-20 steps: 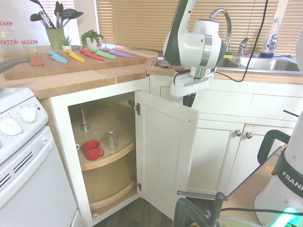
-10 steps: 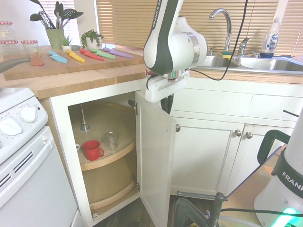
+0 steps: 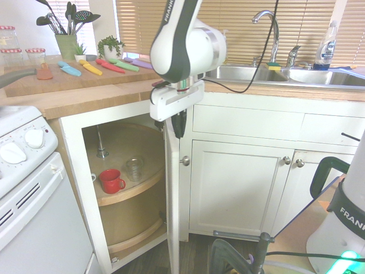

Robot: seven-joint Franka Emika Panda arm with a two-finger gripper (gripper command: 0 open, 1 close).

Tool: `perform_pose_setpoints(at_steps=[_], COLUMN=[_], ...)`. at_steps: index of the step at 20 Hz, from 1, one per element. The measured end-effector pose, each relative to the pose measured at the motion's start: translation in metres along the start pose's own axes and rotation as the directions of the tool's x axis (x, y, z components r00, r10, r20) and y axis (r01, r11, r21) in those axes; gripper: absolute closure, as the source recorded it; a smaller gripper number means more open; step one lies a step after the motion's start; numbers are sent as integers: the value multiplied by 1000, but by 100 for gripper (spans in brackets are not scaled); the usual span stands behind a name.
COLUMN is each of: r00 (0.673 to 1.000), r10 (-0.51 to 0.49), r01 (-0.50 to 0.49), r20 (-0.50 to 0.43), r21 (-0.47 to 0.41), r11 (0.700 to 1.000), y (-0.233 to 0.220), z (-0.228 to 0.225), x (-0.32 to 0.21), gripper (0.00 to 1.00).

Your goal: Close the cabinet

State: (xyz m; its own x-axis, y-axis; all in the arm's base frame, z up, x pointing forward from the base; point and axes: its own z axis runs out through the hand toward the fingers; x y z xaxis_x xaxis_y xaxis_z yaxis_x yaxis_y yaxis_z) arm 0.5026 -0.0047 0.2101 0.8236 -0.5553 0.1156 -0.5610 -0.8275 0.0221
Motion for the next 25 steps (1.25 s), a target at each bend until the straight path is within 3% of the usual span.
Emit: perform_pose_setpoints(at_steps=[14, 24, 25], r00=[997, 999, 999], r10=[-55, -29, -30], r01=[57, 30, 30], r20=[48, 43, 42], r21=[-32, -21, -21], r11=[998, 999, 999], y=[-101, -110, -109], z=[-10, -4, -4], x=[65, 112, 113], gripper=[100, 100, 0])
